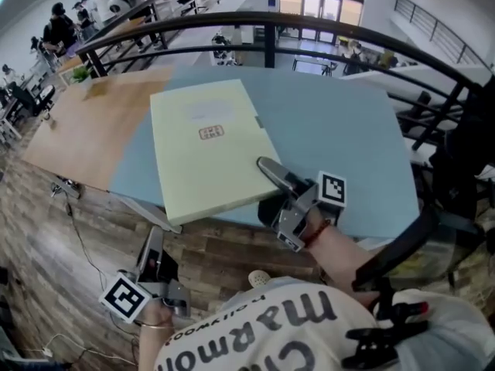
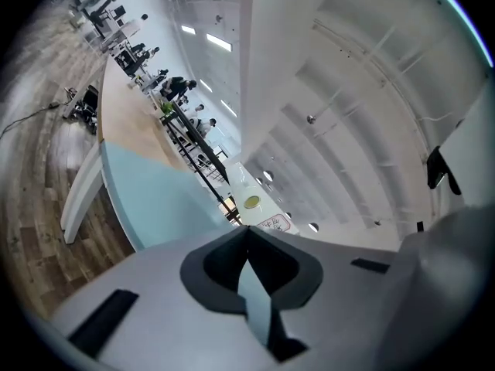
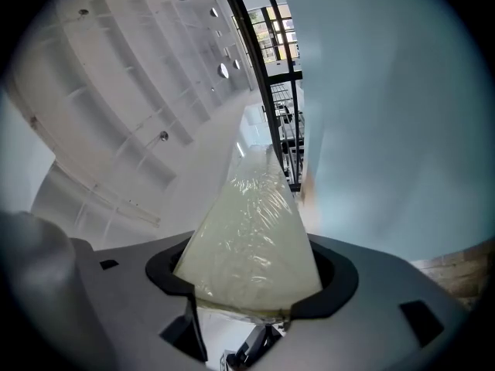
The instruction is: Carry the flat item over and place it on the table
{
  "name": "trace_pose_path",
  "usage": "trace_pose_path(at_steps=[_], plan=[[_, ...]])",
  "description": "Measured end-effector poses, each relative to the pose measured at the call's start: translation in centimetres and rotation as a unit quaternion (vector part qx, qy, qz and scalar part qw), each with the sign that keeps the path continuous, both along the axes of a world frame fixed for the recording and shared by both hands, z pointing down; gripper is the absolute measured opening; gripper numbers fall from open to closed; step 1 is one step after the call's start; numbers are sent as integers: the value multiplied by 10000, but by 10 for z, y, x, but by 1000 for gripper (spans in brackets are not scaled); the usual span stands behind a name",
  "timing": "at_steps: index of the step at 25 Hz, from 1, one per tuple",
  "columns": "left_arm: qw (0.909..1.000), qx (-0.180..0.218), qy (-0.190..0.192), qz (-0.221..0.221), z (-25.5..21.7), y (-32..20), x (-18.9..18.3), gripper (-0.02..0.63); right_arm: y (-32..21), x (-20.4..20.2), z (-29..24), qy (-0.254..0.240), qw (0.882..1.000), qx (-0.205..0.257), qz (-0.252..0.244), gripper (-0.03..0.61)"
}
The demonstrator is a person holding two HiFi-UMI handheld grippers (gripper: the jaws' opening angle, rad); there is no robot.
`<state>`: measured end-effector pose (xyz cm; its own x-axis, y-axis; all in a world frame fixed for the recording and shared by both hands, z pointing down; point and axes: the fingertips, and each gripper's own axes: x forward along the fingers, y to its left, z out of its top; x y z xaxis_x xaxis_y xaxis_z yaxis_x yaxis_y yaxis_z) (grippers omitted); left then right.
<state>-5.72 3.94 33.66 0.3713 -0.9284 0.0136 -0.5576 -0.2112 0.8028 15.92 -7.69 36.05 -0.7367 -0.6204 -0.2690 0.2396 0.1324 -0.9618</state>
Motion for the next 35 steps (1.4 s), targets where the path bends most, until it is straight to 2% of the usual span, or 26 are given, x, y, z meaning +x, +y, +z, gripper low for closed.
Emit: trace_pose_path(at_steps=[8,16,25,29,33,35], plan=[[9997,-34,142,-202,15,-42,-2,3,-54,-13,11,186,9995,49,-233,314],[9993,-137,123,-319,29,-87,-13,3,-105,-39,36,386,9980,-174,-479,314],[9984,-333,-7,-466,49,-95,-32,3,-128,-69,66,438,9966,-426,-558,314],[9974,-583,-70,-407,64,-104,-50,3,-134,-84,82,591,9949,-591,-564,314],[9973,-660,211,-246,74,-132,-83,3,-150,-115,92,680,9940,-727,-452,314],[9964,-814,212,-102,84,-145,-106,3,-157,-136,95,700,9942,-747,-342,314]])
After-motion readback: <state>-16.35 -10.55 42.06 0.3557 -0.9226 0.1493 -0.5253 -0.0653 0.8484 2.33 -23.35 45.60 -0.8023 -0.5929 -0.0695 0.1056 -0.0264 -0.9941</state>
